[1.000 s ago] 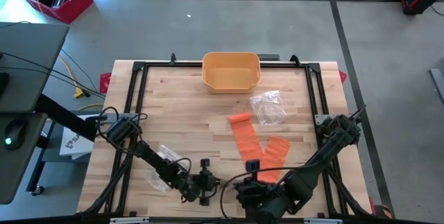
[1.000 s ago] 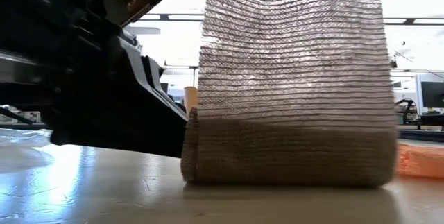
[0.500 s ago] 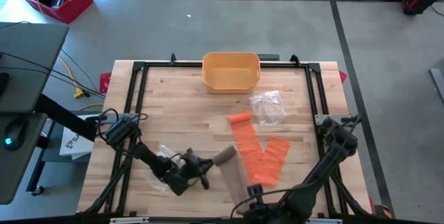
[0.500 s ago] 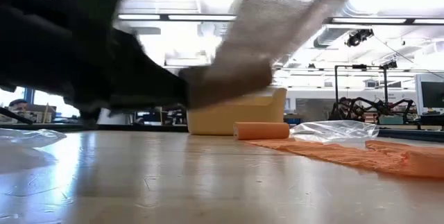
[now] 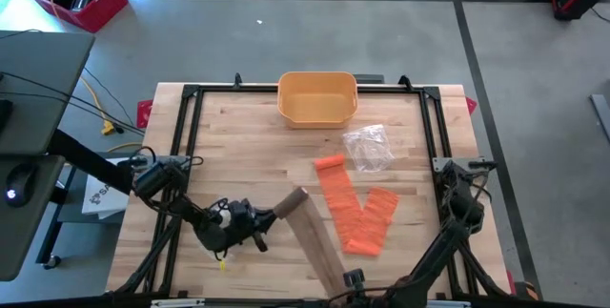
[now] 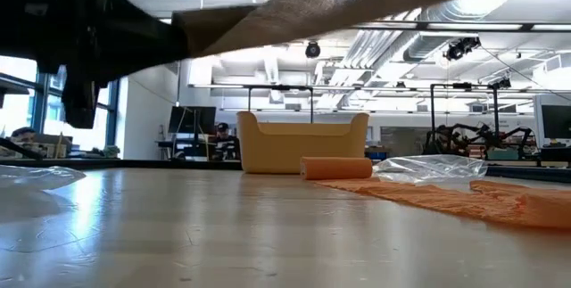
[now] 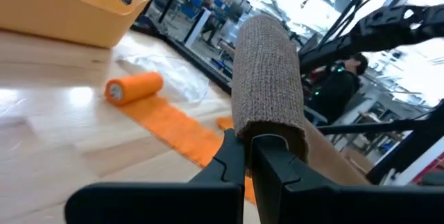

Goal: Roll bandage
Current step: Roll the brown bandage

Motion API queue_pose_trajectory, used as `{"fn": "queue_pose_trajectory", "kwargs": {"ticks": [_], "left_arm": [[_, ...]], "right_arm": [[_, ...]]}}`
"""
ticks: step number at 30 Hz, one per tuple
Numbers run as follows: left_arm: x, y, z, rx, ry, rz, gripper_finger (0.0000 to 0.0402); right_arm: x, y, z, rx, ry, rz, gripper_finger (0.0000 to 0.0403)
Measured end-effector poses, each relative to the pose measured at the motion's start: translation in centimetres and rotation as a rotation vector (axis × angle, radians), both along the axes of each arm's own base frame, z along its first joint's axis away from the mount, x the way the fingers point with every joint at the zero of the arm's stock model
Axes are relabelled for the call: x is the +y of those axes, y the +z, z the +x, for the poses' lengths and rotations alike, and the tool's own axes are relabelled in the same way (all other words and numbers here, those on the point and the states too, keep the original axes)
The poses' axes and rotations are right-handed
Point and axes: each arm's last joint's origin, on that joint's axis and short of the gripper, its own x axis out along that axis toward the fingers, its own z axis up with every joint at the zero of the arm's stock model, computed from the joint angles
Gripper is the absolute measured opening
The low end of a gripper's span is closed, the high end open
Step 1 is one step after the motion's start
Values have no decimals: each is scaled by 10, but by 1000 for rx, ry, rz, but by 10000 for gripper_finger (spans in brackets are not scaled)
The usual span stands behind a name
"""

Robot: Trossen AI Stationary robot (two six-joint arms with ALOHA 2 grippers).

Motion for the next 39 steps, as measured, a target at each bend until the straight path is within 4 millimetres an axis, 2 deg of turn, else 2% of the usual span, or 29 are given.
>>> {"fn": "queue_pose_trajectory", "kwargs": {"ticks": [3, 7, 15, 19, 23, 26, 30, 35, 39], "left_arm": [[1, 5, 2, -9, 10, -6, 0], [10, 4, 5, 6, 86, 4, 0], [48, -14, -5, 53, 198, 24, 1], [58, -21, -12, 72, 200, 31, 1], [55, -19, -7, 94, 186, 63, 1], [47, -18, 5, 137, 164, 114, 1], [33, -19, 28, 221, 91, 168, 1], [15, -18, 56, 364, -32, 222, 1], [-1, -10, 72, 461, -144, 295, 1]], "right_arm": [[6, -6, -2, -7, 1, 4, 0], [14, -4, -4, -59, 4, 42, 0], [32, 1, -19, -92, -16, 142, 0], [35, 19, -30, -120, -19, 200, 0], [29, 46, -42, -236, -51, 151, 0], [9, 74, -47, -357, -124, 47, 0], [-37, 114, -40, -448, -233, -89, 0], [-101, 152, -13, -458, -279, -212, 0], [-153, 157, 18, -364, -278, -329, 0]]}}
